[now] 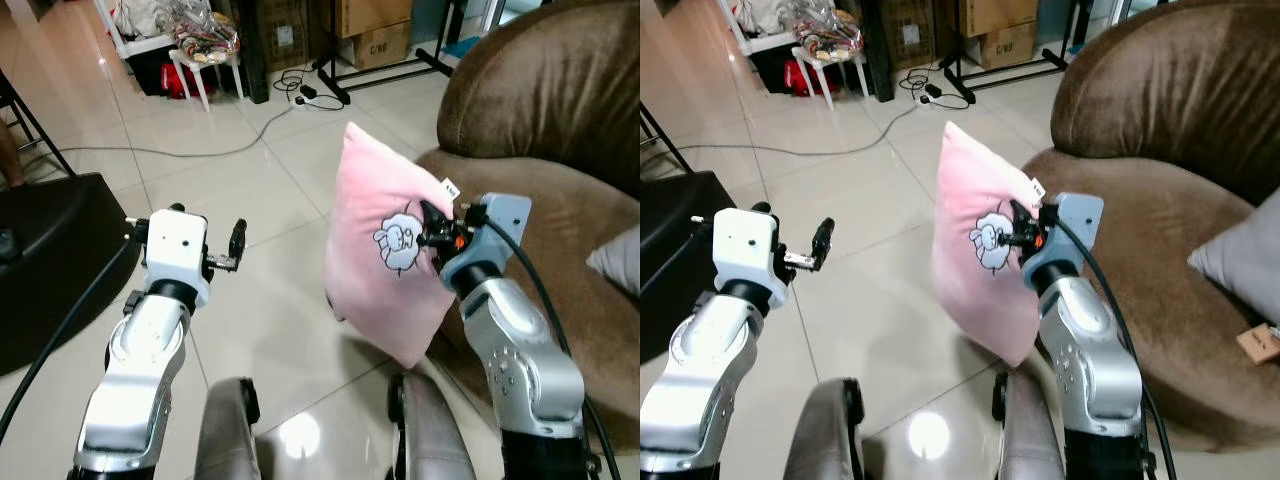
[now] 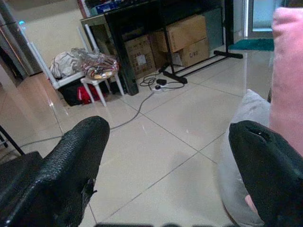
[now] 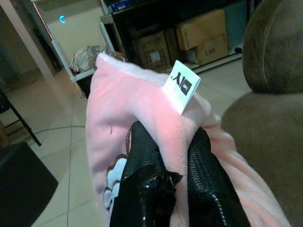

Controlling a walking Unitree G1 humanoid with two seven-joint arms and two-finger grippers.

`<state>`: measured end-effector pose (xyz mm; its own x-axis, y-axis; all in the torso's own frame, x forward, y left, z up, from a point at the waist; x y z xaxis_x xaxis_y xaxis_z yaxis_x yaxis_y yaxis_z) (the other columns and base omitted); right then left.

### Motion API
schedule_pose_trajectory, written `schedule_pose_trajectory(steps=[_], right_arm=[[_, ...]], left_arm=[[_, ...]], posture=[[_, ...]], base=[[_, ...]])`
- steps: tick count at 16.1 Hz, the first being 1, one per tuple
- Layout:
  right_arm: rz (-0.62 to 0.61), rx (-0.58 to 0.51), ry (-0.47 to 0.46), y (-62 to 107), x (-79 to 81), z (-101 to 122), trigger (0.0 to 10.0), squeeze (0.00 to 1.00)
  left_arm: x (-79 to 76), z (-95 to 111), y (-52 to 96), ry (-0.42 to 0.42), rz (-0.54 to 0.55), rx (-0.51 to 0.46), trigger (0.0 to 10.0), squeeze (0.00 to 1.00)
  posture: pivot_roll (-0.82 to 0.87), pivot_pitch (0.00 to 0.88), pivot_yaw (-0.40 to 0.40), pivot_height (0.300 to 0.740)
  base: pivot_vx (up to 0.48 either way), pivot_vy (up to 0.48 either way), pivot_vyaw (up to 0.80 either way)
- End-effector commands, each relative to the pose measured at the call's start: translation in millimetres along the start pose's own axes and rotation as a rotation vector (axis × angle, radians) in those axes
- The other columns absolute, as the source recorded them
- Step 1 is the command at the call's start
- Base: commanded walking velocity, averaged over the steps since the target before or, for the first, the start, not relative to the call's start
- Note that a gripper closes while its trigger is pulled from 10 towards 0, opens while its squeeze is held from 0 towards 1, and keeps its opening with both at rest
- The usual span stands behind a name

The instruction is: Move the pillow to the sofa from floor

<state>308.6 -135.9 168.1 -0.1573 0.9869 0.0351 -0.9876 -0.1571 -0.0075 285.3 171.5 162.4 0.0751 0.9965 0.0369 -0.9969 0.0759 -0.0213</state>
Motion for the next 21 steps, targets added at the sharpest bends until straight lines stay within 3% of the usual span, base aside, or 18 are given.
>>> schedule_pose_trajectory(steps=[1,12,18,21], right_arm=[[-0.009,-0.038,-0.002,-1.9,-1.3,10.4,10.0,0.0],[-0.067,-0.067,-0.017,-1.8,-10.3,21.8,10.0,0.0],[-0.192,-0.207,-0.037,-1.5,-34.8,58.2,10.0,0.0],[-0.204,-0.226,-0.053,-1.6,-37.0,63.2,10.0,0.0]], left_arm=[[-0.1,-1.3,-0.6,-0.017,-0.001,0.003,10.0,0.55],[6.7,6.0,-2.3,-0.035,0.005,-0.036,10.0,0.56],[2.2,7.9,-7.6,-0.028,-0.013,-0.053,10.0,0.56],[1.4,8.8,-8.6,-0.026,-0.016,-0.058,10.0,0.56]], posture=[[-0.09,0.0,0.045,0.621],[-0.09,0.0,0.063,0.736],[-0.12,0.0,0.079,0.74],[-0.12,0.0,0.08,0.74]], base=[[0.0,0.0,0.0],[0.0,0.0,0.0],[0.0,0.0,0.0],[0.0,0.0,0.0]])
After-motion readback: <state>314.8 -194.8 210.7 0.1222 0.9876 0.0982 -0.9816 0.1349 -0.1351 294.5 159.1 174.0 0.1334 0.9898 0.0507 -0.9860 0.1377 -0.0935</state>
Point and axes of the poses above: a point about 5 cm out from each wrist's last joint towards the gripper, its own y axis pointing back from the gripper into the wrist, its own z axis along the axis of the wrist's last joint, x = y × z, the point moved 2 cm from there along -y, pointing out of the wrist towards the gripper, and after that the axes turned 11 degrees about y, right-handed, at the moved point
